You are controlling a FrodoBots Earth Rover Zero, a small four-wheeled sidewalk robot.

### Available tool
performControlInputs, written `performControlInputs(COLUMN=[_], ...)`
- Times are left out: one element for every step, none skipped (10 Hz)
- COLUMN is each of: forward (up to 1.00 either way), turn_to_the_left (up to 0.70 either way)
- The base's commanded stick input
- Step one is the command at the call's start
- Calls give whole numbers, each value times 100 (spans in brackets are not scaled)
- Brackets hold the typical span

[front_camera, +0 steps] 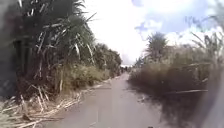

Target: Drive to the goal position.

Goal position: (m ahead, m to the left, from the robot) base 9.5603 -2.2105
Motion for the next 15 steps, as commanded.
performControlInputs(forward=[70, 70, 70, 70, 70, 70, 70, 70, 70, 70, 70, 70, 70, 70, 70], turn_to_the_left=[0, 0, 0, 0, 0, -11, -11, -11, -2, -4, -6, -10, -9, 0, 0])
